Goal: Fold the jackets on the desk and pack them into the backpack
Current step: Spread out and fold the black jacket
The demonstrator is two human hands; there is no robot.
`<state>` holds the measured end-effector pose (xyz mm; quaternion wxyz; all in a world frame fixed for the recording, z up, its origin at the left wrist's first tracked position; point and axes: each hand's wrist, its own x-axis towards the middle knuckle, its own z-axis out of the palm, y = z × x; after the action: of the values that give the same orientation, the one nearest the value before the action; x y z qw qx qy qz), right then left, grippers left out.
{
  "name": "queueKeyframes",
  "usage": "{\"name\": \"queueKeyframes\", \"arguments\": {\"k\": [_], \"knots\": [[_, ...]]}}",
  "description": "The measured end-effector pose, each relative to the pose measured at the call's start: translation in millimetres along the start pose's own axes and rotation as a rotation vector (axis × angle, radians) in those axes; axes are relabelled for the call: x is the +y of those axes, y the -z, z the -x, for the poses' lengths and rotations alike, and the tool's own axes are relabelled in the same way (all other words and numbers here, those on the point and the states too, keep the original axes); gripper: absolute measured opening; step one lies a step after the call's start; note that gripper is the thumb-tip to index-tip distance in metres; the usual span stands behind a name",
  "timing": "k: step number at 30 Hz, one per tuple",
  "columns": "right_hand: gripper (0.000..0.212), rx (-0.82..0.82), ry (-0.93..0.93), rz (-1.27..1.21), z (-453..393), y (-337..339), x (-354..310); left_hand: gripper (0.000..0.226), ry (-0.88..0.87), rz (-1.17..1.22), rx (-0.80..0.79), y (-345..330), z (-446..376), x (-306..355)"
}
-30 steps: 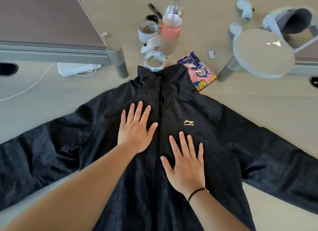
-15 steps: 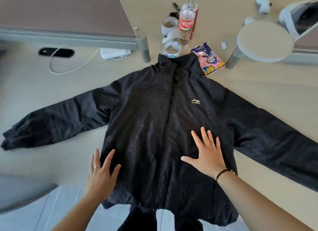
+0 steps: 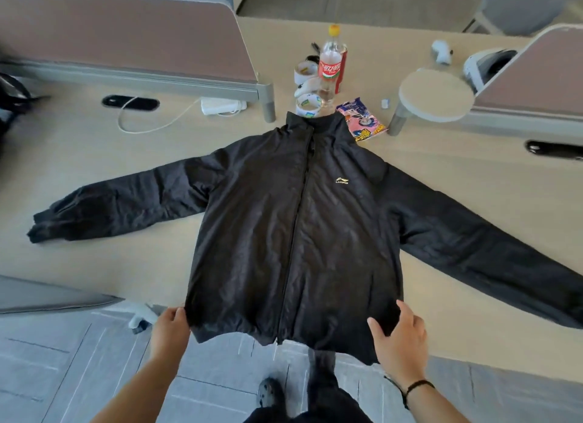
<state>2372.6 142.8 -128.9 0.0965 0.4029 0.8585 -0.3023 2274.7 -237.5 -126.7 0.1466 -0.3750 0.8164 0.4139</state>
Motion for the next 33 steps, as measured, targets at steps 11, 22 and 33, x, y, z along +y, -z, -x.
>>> {"name": "queueKeyframes", "arguments": {"k": [11, 22, 33], "knots": [[0.033, -0.071, -0.208, -0.131, -7.3, -3.7, 16.5, 0.030, 0.000, 0.317, -0.254, 9.4, 0.9, -11.0], [0.020, -0.006, -0.477, -0.745, 0.1, -4.6, 9.3, 0.024, 0.193, 0.514, -0.428, 31.2, 6.8, 1.7], [0.022, 0.033, -0.386, -0.464, -18.7, 5.3, 38.3, 0.090, -0.491, -0.636, -0.108, 24.8, 7.0, -3.8]]}}
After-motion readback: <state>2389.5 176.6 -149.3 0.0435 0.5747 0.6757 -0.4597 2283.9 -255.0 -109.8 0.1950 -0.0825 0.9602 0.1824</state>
